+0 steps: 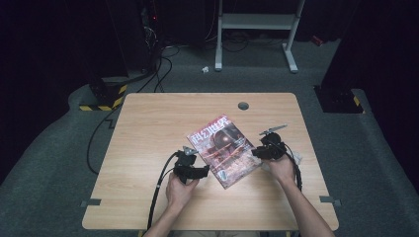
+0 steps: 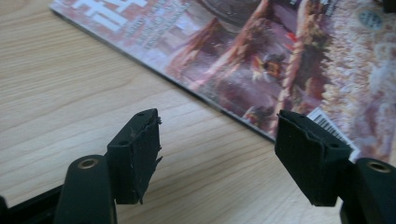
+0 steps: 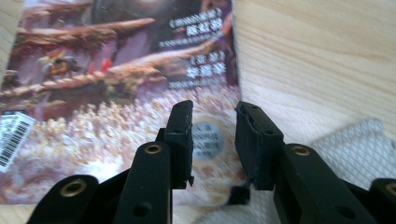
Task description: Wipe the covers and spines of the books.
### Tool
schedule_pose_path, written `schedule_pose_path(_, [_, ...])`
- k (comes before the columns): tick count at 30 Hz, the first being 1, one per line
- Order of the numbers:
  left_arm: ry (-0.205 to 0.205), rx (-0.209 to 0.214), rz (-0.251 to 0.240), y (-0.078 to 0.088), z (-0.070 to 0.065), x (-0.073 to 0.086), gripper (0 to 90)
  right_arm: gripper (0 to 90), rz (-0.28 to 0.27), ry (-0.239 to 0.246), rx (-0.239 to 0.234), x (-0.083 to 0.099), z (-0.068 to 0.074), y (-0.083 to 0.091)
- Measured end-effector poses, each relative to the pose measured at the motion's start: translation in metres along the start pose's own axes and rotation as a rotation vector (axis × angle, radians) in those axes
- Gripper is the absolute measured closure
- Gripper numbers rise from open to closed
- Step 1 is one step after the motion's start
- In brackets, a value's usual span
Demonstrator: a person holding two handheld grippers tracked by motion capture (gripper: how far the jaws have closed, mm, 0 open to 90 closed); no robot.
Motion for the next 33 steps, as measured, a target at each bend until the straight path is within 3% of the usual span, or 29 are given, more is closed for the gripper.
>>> schedule_pose_path(5, [-0.004,0.019,0.026,-0.008,-0.01,0.002,31.4,64.5,0.003,-0.043,-0.011,0.005,-0.006,-0.003])
schedule_pose_path(10, [0.002,0.013,0.046,-0.014,-0.013,0.002,31.6,62.1,0.026,-0.048,-0.015,0.008,-0.007,-0.007])
schedule_pose_path(18, [-0.001,0.01,0.063,-0.019,-0.011,0.004,31.7,66.8,0.038,-0.018,-0.007,0.012,-0.004,-0.009])
schedule_pose_path(21, [-0.026,-0.003,0.053,-0.019,-0.011,0.004,32.3,69.5,0.04,-0.006,-0.011,0.012,-0.002,-0.009])
schedule_pose_path(33, [-0.029,-0.029,0.055,-0.02,-0.003,0.004,33.5,75.9,0.051,0.058,-0.035,0.013,0.015,-0.012])
Point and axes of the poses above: each handheld gripper's, and its own axes: y roughly backward along the jaws, x roughly out of its underside, z roughly to its left, the point moved 9 cm from there along -y, roughly forward along the jaws, and after that the axes turned 4 degrees about -z, right-handed, at the moved point
